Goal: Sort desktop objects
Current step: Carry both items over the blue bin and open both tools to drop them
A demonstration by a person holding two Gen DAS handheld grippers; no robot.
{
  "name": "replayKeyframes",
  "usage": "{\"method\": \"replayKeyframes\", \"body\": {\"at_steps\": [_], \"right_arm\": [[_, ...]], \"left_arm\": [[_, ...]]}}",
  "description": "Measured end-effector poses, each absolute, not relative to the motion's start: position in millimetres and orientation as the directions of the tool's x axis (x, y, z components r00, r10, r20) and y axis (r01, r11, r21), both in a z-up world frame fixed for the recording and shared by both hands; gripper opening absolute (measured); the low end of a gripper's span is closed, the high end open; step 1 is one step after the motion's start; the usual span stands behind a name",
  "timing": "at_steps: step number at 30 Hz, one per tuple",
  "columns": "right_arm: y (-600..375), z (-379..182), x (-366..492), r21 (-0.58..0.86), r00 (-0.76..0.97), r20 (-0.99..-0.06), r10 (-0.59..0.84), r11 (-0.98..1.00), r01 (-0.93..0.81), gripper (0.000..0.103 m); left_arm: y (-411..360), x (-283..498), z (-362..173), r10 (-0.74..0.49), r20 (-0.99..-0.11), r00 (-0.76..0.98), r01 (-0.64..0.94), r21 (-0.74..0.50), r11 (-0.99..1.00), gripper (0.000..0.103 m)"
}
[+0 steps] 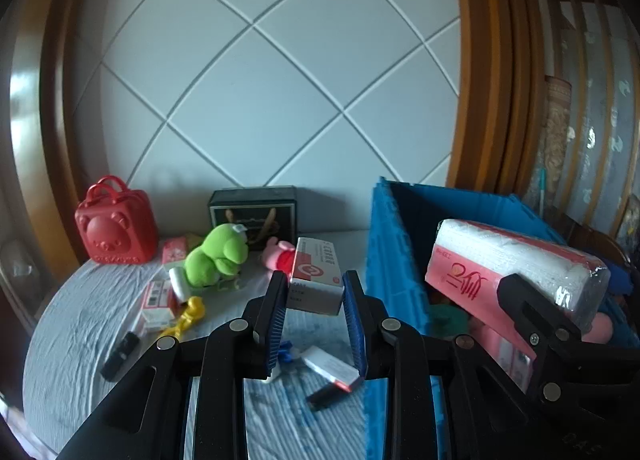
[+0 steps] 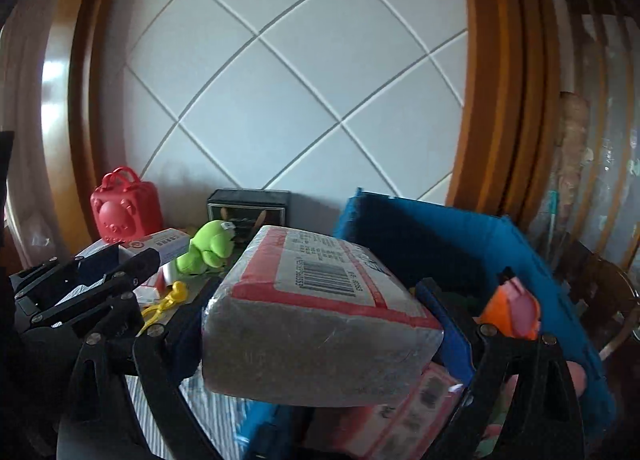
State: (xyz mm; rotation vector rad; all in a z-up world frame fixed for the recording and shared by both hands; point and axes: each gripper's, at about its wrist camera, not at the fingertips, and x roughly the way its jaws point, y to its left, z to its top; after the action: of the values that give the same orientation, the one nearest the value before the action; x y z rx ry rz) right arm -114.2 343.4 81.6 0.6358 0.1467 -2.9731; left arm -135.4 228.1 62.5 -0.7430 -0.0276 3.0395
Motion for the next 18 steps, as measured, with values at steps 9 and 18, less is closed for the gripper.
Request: {"method": "replayKeyframes", "body": {"at_steps": [9, 18], "right_arm": [[487, 66, -114, -0.034, -0.885, -0.460, 0.074, -0.997, -0.066, 0.095], [546, 40, -114, 0.002, -0.856, -0.507, 0.099, -0.993, -0.116, 0.096]], "left_arm": [[356, -153, 49, 0.144, -0.547, -0.825, -0.184, 0.018, -0.983, 0.028], [385, -156, 32, 0.119, -0.581, -0.805, -0.168, 0.030, -0.985, 0.077]]}}
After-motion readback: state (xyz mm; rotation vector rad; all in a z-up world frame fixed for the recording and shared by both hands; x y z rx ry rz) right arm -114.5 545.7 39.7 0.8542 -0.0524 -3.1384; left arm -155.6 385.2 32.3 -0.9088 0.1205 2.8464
